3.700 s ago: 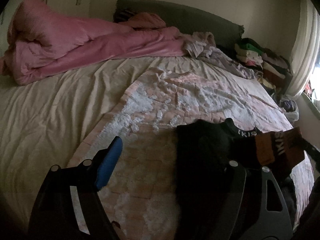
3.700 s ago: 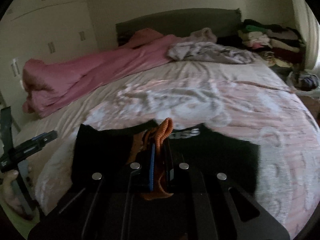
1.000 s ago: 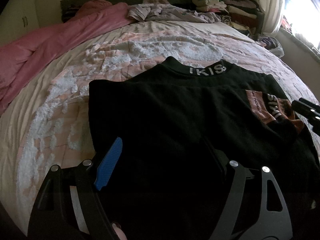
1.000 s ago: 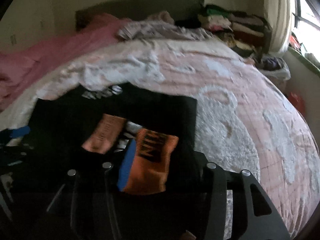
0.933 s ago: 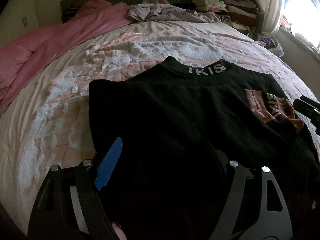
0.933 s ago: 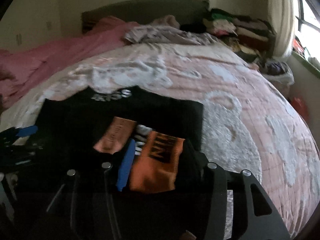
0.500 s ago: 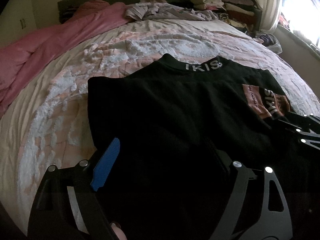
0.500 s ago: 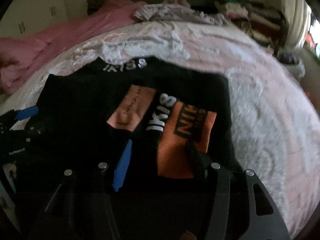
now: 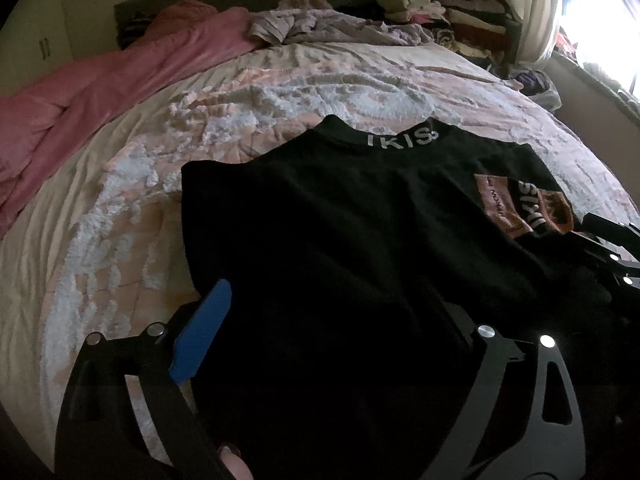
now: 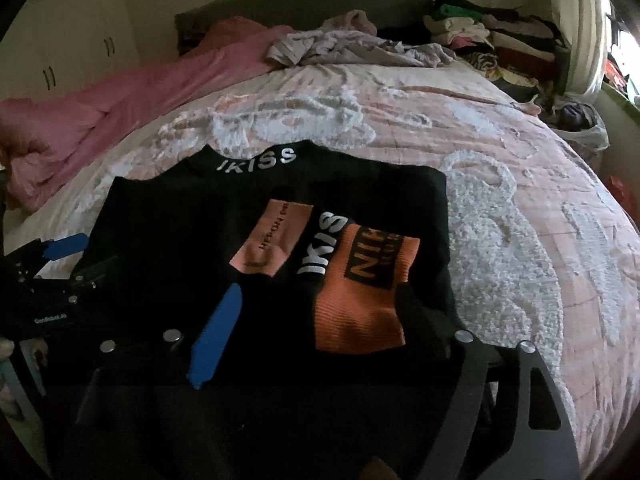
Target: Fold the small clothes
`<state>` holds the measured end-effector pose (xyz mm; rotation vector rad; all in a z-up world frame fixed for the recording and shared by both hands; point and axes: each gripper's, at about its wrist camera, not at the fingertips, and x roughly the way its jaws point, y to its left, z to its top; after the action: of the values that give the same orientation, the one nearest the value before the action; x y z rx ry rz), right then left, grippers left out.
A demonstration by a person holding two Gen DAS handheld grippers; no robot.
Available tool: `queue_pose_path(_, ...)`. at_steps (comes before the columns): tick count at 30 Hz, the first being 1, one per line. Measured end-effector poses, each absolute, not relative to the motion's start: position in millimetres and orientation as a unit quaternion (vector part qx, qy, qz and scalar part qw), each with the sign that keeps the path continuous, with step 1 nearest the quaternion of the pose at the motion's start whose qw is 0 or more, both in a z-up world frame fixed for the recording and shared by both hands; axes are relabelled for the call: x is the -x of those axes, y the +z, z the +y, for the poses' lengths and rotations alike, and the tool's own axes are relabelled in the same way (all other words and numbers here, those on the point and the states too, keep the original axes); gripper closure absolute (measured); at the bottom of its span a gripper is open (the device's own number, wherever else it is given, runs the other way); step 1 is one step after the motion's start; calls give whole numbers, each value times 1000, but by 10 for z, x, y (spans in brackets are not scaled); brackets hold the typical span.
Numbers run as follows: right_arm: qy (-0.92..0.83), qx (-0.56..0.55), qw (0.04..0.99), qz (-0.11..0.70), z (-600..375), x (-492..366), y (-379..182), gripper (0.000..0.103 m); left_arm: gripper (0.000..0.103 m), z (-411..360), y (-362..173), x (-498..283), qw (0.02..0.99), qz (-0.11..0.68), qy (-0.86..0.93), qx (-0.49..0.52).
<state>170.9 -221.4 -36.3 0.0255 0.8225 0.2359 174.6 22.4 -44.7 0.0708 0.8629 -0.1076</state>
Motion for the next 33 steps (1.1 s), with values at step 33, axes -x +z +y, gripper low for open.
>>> queue_pose_path(33, 116, -49, 931, 342, -2468, -1067, 229, 6, 9, 368, 23, -1336, 925, 376, -51, -11)
